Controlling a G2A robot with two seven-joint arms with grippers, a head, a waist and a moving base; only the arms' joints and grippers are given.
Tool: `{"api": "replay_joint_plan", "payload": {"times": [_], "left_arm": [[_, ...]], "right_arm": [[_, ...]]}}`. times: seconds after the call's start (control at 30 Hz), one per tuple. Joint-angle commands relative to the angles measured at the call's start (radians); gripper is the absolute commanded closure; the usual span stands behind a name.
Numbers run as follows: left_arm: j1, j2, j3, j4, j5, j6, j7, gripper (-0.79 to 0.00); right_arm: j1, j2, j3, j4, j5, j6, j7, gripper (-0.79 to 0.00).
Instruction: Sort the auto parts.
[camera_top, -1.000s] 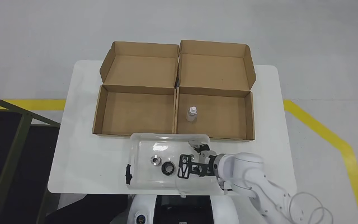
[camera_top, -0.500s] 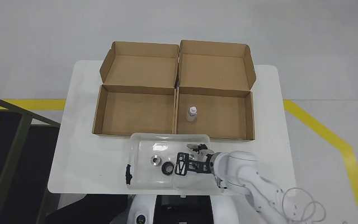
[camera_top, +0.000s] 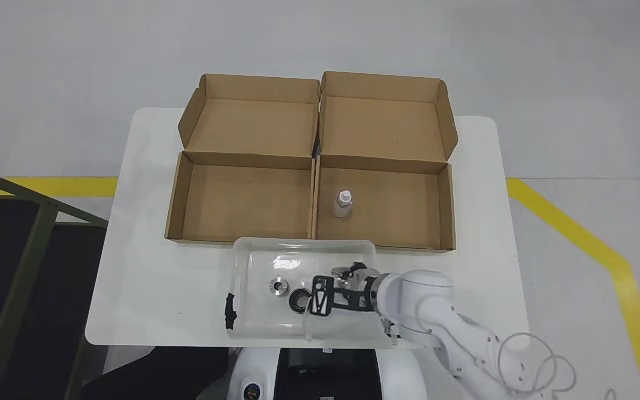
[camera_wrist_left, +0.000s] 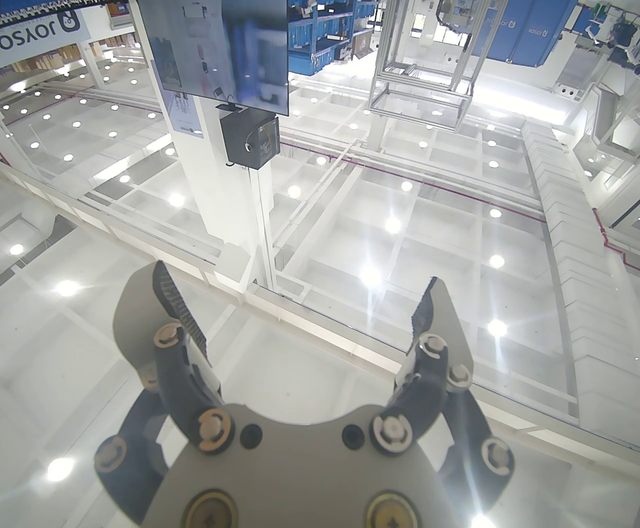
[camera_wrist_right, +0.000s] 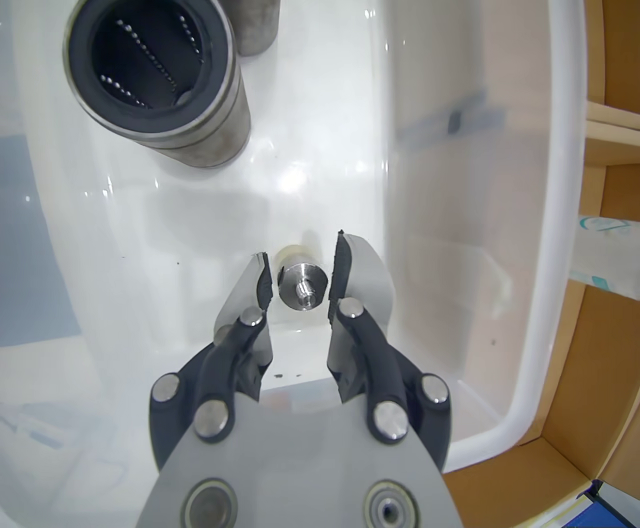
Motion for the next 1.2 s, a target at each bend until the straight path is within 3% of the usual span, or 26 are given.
{"api": "replay_joint_plan", "payload": {"times": [0.0, 0.07, 0.6, 1.17], "left_arm": [[0.0, 0.0, 0.0, 0.0, 0.0, 0.0, 0.0, -0.785], [0.0, 0.0, 0.0, 0.0, 0.0, 0.0, 0.0, -0.785], [0.0, 0.0, 0.0, 0.0, 0.0, 0.0, 0.0, -0.785], [0.0, 0.0, 0.0, 0.0, 0.0, 0.0, 0.0, -0.785]], "right_arm": [[0.0, 0.0, -0.001, -0.004, 0.003, 0.0, -0.002, -0.065], [-0.001, 0.001, -0.001, -0.011, 0.006, 0.0, -0.005, 0.0], [-0.074, 0.022, 0.051, -0.22, -0.034, 0.008, -0.085, 0.0], [-0.144, 0.029, 0.217, -0.264, 0.265, 0.094, -0.593, 0.0]]}}
